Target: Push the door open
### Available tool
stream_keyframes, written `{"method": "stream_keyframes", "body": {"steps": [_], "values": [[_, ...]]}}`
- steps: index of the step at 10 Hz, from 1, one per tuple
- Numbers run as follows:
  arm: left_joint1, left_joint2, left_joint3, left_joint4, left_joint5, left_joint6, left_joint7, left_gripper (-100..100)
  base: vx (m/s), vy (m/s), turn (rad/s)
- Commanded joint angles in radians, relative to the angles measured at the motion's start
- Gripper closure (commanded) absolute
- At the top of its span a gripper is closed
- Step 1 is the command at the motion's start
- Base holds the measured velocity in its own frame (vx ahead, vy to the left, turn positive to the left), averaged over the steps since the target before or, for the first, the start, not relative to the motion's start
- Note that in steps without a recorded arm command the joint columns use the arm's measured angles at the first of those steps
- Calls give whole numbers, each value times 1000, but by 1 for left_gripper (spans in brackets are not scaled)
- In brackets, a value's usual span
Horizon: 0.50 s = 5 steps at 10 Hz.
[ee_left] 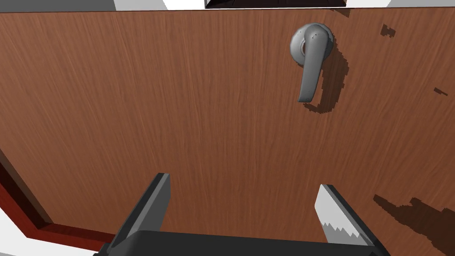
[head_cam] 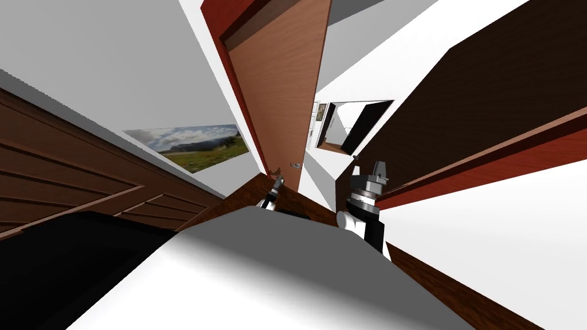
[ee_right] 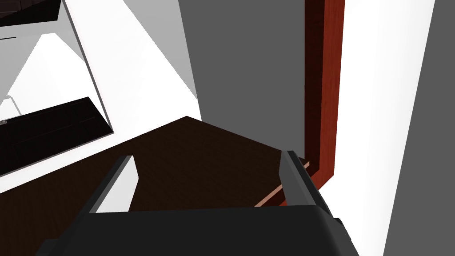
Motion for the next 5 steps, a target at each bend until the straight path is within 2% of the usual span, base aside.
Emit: {"method": "stream_keyframes", "body": {"steps": [1,5], "values": [[-15,-5,-5,41,1,-8,0,-100,85,26,-47],[-41,-13,-19,118,2,-18,3,-100,92,21,-55]]}}
